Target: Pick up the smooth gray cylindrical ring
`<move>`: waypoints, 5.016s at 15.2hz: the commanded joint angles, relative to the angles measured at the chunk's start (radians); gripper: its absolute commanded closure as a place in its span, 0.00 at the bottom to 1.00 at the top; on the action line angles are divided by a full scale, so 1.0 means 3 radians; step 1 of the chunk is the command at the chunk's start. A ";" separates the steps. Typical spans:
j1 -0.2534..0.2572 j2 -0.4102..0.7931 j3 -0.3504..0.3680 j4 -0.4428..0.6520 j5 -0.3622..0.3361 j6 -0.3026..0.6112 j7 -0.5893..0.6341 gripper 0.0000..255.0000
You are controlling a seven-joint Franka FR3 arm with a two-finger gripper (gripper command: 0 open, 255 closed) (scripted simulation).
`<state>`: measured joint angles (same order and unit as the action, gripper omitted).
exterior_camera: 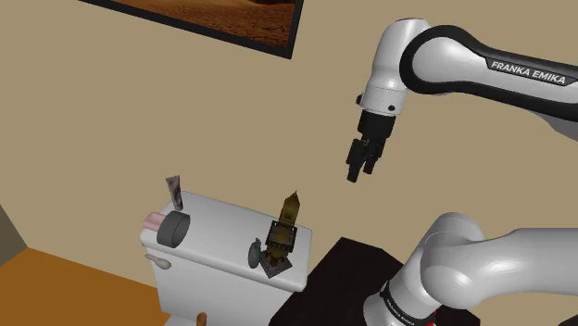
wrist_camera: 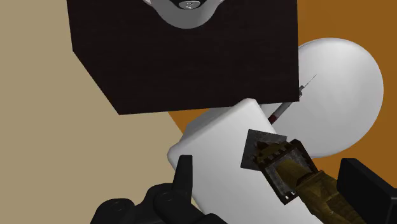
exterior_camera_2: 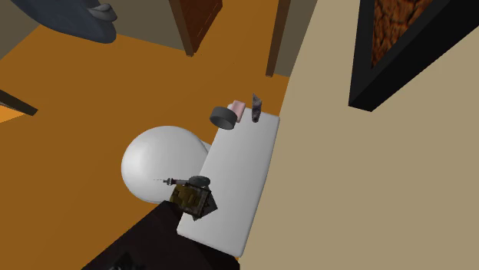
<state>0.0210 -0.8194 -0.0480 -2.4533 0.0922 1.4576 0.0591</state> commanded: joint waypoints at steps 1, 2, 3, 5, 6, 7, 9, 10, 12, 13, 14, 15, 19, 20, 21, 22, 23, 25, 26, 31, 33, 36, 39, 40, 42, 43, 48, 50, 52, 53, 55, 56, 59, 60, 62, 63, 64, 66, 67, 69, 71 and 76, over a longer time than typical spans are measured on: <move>0.0000 0.0000 0.0000 0.0000 0.0000 0.0000 0.0000 0.00; 0.0012 0.0029 0.0053 -0.0052 0.0066 0.0106 0.0076 0.00; 0.0025 0.0063 0.0106 -0.0100 0.0131 0.0214 0.0149 0.00; 0.0053 0.0148 0.0214 -0.0181 0.0259 0.0437 0.0291 0.00; 0.0068 0.0199 0.0269 -0.0214 0.0322 0.0551 0.0360 0.00; 0.0083 0.0256 0.0323 -0.0243 0.0383 0.0666 0.0427 0.00; 0.0117 0.0387 0.0430 -0.0284 0.0500 0.0902 0.0559 0.00; 0.0133 0.0460 0.0483 -0.0297 0.0556 0.1021 0.0622 0.00; 0.0163 0.0623 0.0590 -0.0306 0.0662 0.1261 0.0745 0.00; 0.0177 0.0712 0.0642 -0.0303 0.0711 0.1381 0.0805 0.00; 0.0191 0.0806 0.0694 -0.0294 0.0757 0.1501 0.0864 0.00; 0.0203 0.0903 0.0744 -0.0280 0.0800 0.1620 0.0923 0.00; 0.0240 0.1331 0.0939 -0.0172 0.0934 0.2087 0.1156 0.00; 0.0245 0.1446 0.0986 -0.0132 0.0957 0.2199 0.1216 0.00; 0.0250 0.1563 0.1030 -0.0088 0.0974 0.2310 0.1276 0.00; 0.0254 0.1682 0.1073 -0.0038 0.0985 0.2418 0.1338 0.00; 0.0257 0.1804 0.1115 0.0016 0.0990 0.2523 0.1401 0.00; 0.0262 0.2051 0.1191 0.0137 0.0981 0.2725 0.1535 0.00; 0.0265 0.2177 0.1225 0.0203 0.0966 0.2821 0.1605 0.00; 0.0299 0.2816 0.1342 0.0600 0.0789 0.3245 0.2000 0.00; 0.0334 0.3073 0.1352 0.0787 0.0678 0.3381 0.2174 0.00; 0.0417 0.3454 0.1327 0.1099 0.0493 0.3545 0.2439 0.00; 0.0534 0.3826 0.1254 0.1453 0.0317 0.3656 0.2688 0.00; 0.0578 0.3949 0.1223 0.1580 0.0265 0.3682 0.2765 0.00; 0.0629 0.4075 0.1185 0.1718 0.0218 0.3702 0.2839 0.00; 0.0633 0.4103 0.1181 0.1710 0.0216 0.3738 0.2834 0.00; 0.0651 0.4255 0.1167 0.1683 0.0200 0.3912 0.2811 0.00; 0.0657 0.4305 0.1162 0.1678 0.0195 0.3966 0.2804 0.00; 0.0656 0.4307 0.1162 0.1677 0.0195 0.3968 0.2803 1.00; 0.0654 0.4306 0.1162 0.1676 0.0196 0.3969 0.2801 1.00; 0.0655 0.4306 0.1162 0.1676 0.0196 0.3968 0.2802 1.00; 0.0655 0.4306 0.1162 0.1675 0.0196 0.3969 0.2802 1.00; 0.0652 0.4305 0.1163 0.1672 0.0197 0.3970 0.2798 1.00; 0.0652 0.4303 0.1163 0.1672 0.0197 0.3969 0.2799 1.00; 0.0653 0.4273 0.1165 0.1681 0.0198 0.3932 0.2809 1.00; 0.0649 0.4242 0.1168 0.1684 0.0202 0.3898 0.2813 1.00; 0.0646 0.4210 0.1171 0.1688 0.0205 0.3864 0.2818 1.00; 0.0639 0.4150 0.1177 0.1700 0.0211 0.3794 0.2827 1.00; 0.0635 0.4120 0.1180 0.1706 0.0214 0.3758 0.2832 1.00; 0.0629 0.4062 0.1185 0.1721 0.0220 0.3687 0.2841 1.00; 0.0623 0.4006 0.1189 0.1739 0.0226 0.3615 0.2850 1.00; 0.0609 0.3875 0.1198 0.1796 0.0238 0.3431 0.2874 1.00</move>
<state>0.2050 0.3529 0.3106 -1.9169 0.1625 2.4991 0.9200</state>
